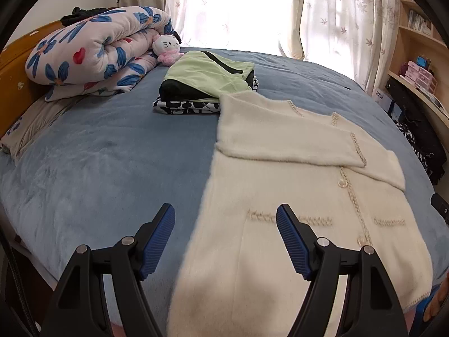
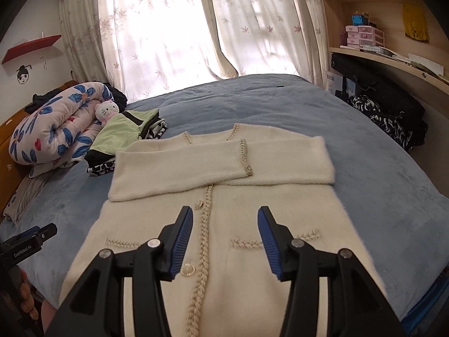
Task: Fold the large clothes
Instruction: 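Move both tools to the braided hem of the cardigan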
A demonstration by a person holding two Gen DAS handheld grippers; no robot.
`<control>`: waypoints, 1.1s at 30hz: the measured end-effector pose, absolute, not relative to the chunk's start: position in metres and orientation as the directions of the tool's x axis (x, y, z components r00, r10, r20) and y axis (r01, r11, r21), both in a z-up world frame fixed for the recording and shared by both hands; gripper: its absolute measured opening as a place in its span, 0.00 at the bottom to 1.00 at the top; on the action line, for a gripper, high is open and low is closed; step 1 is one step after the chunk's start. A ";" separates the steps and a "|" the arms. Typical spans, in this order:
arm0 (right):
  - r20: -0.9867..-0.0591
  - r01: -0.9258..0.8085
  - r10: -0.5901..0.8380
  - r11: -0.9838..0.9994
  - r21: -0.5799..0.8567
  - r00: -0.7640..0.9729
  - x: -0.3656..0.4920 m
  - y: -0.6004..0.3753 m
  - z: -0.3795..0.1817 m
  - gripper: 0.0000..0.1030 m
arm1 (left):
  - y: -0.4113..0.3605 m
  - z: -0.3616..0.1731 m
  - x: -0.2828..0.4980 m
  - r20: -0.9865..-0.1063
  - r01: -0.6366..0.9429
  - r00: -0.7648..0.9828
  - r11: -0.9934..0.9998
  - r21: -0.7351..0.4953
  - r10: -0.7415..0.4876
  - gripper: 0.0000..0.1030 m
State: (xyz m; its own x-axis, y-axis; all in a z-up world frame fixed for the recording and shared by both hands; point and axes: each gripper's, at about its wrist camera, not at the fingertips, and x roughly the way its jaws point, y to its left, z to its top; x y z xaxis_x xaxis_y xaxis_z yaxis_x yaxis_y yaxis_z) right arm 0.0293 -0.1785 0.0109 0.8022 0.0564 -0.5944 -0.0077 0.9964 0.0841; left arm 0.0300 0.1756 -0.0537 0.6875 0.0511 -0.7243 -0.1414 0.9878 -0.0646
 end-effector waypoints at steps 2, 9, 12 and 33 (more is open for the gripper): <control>-0.591 -0.009 0.052 0.997 0.075 0.805 0.018 -0.179 0.009 0.47 | 0.176 -0.057 0.018 -0.725 -0.136 0.687 0.989 -0.062 0.049 0.72; -0.582 -0.022 0.040 0.999 0.038 0.812 -0.017 -0.197 -0.007 0.48 | 0.187 -0.083 -0.015 -0.729 -0.108 0.684 0.992 -0.058 0.032 0.73; -0.581 -0.028 0.038 0.999 0.027 0.813 -0.028 -0.210 -0.014 0.48 | 0.193 -0.099 -0.025 -0.736 -0.089 0.677 0.993 -0.079 0.002 0.73; -0.699 0.187 -0.007 0.965 0.182 0.715 -0.086 -0.352 -0.085 0.49 | 0.217 -0.169 -0.053 -0.800 -0.028 0.577 0.975 -0.219 -0.163 0.80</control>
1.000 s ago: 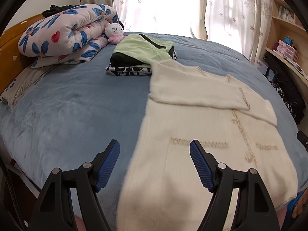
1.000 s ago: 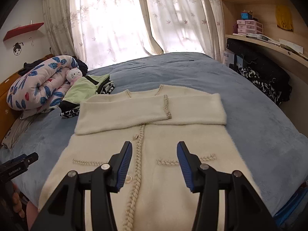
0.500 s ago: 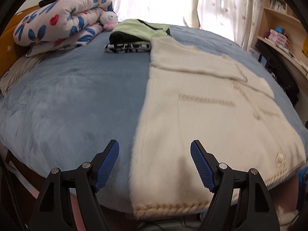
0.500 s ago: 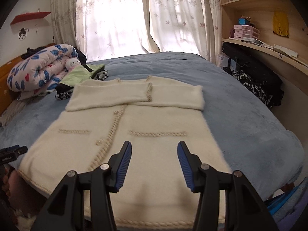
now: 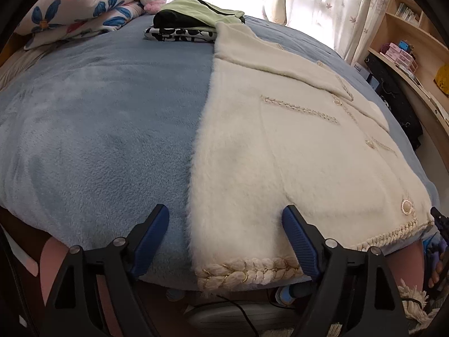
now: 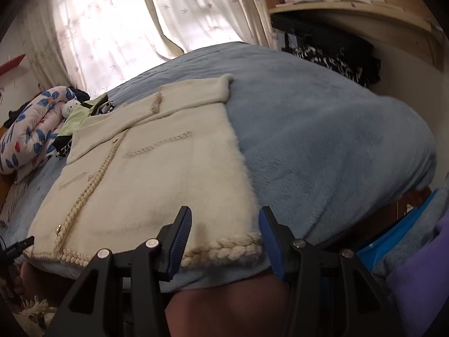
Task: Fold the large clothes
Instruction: 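Move both tools to the braided hem of the cardigan, then grasp the hem with the left tool while the right tool grasps the hem beside it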
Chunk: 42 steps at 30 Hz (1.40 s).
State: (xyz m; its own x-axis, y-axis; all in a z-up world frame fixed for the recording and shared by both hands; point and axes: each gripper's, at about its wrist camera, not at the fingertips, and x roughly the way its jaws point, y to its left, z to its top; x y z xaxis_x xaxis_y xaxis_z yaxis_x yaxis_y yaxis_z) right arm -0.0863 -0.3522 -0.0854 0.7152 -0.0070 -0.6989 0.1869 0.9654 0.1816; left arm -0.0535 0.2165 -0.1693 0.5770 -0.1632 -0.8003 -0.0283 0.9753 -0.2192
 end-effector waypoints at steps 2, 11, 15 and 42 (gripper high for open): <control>-0.712 0.200 0.002 0.959 0.199 0.702 -0.082 -0.358 -0.091 0.49 | 0.217 -0.170 -0.054 -0.801 -0.022 0.573 0.973 -0.230 -0.176 0.82; -0.707 0.047 0.197 0.950 0.310 0.679 -0.075 -0.346 -0.097 0.42 | 0.220 -0.175 -0.054 -0.801 -0.004 0.553 0.961 -0.278 -0.229 0.85; -0.696 -0.043 0.258 0.949 0.311 0.670 -0.065 -0.322 -0.094 0.42 | 0.220 -0.175 -0.055 -0.799 -0.001 0.553 0.959 -0.283 -0.235 0.85; -0.707 -0.007 0.270 0.936 0.351 0.654 -0.058 -0.317 -0.112 0.38 | 0.219 -0.171 -0.060 -0.762 -0.031 0.530 0.889 -0.456 -0.372 0.19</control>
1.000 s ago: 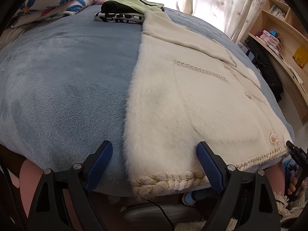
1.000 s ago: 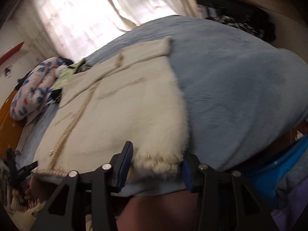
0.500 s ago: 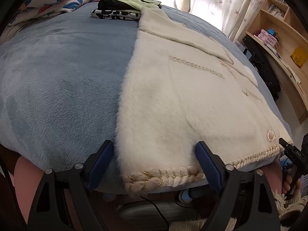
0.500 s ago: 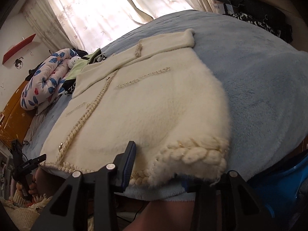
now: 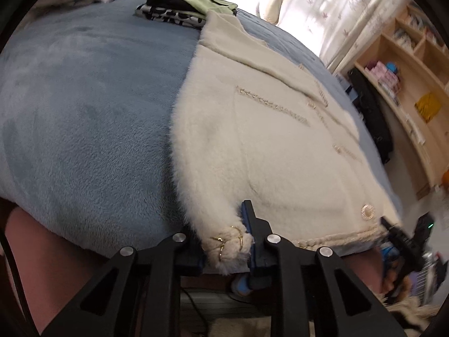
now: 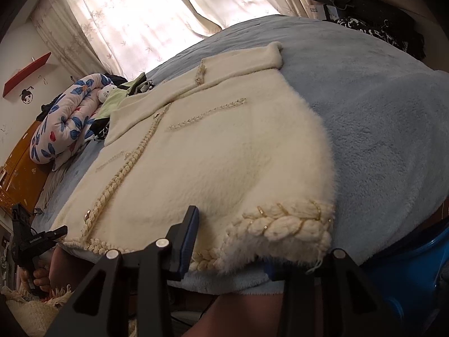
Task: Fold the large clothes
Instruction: 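Grasp the hem with the left tool while the right tool grasps the hem beside it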
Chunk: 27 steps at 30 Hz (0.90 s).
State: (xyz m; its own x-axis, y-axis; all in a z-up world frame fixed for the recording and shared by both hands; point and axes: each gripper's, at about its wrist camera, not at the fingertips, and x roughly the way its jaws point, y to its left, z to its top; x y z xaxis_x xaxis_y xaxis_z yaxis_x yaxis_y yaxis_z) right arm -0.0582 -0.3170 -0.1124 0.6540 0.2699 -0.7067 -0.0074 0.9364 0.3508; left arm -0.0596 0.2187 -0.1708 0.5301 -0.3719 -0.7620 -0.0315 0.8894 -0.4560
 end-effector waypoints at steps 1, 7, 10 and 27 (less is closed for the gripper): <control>-0.707 -0.007 0.271 0.936 0.353 0.653 -0.058 -0.317 -0.113 0.38 | 0.221 -0.174 -0.058 -0.762 -0.039 0.521 0.881 -0.472 -0.385 0.19; -0.709 -0.007 0.271 0.936 0.352 0.651 -0.057 -0.317 -0.114 0.38 | 0.214 -0.183 -0.052 -0.774 -0.030 0.498 0.884 -0.466 -0.391 0.30; -0.719 -0.006 0.258 0.943 0.332 0.645 -0.056 -0.314 -0.113 0.36 | 0.204 -0.176 -0.049 -0.791 -0.002 0.488 0.906 -0.423 -0.369 0.24; -0.533 -0.095 0.340 0.896 0.434 0.775 0.033 -0.313 -0.008 0.11 | 0.216 -0.080 0.049 -0.618 -0.097 0.650 0.758 -0.645 -0.442 0.10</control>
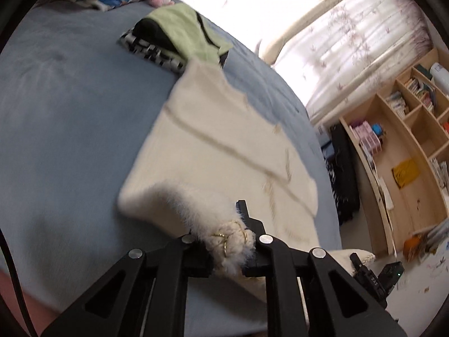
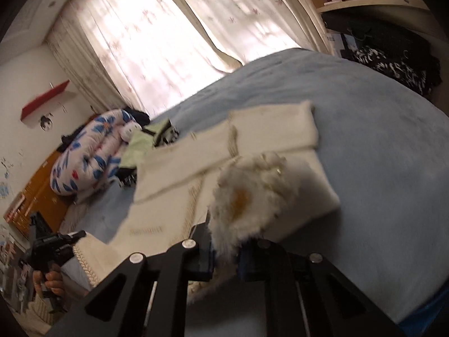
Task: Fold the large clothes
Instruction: 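Grasp the hem with the left tool while the right tool grasps the hem beside it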
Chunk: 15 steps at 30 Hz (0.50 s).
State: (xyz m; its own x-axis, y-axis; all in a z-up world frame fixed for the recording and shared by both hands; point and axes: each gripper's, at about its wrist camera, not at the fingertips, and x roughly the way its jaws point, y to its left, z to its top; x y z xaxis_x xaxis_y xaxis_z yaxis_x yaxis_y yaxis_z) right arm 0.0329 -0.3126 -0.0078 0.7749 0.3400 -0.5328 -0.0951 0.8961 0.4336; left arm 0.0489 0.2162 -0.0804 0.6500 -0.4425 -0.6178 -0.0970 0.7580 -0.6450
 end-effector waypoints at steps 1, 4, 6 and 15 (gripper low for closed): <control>-0.524 -0.095 0.341 0.893 0.439 0.780 0.045 -0.312 -0.003 0.11 | 0.216 -0.075 0.066 -0.613 -0.101 0.660 0.756 -0.646 -0.435 0.10; -0.510 -0.080 0.335 0.886 0.456 0.792 0.086 -0.313 0.009 0.11 | 0.219 -0.067 0.103 -0.594 -0.109 0.686 0.747 -0.656 -0.421 0.10; -0.510 -0.061 0.321 0.885 0.461 0.798 0.113 -0.314 0.013 0.11 | 0.219 -0.062 0.128 -0.587 -0.110 0.701 0.752 -0.650 -0.405 0.10; -0.640 0.099 0.224 0.898 0.428 0.735 0.259 -0.323 -0.025 0.13 | 0.212 -0.092 0.276 -0.665 -0.155 0.681 0.827 -0.541 -0.308 0.12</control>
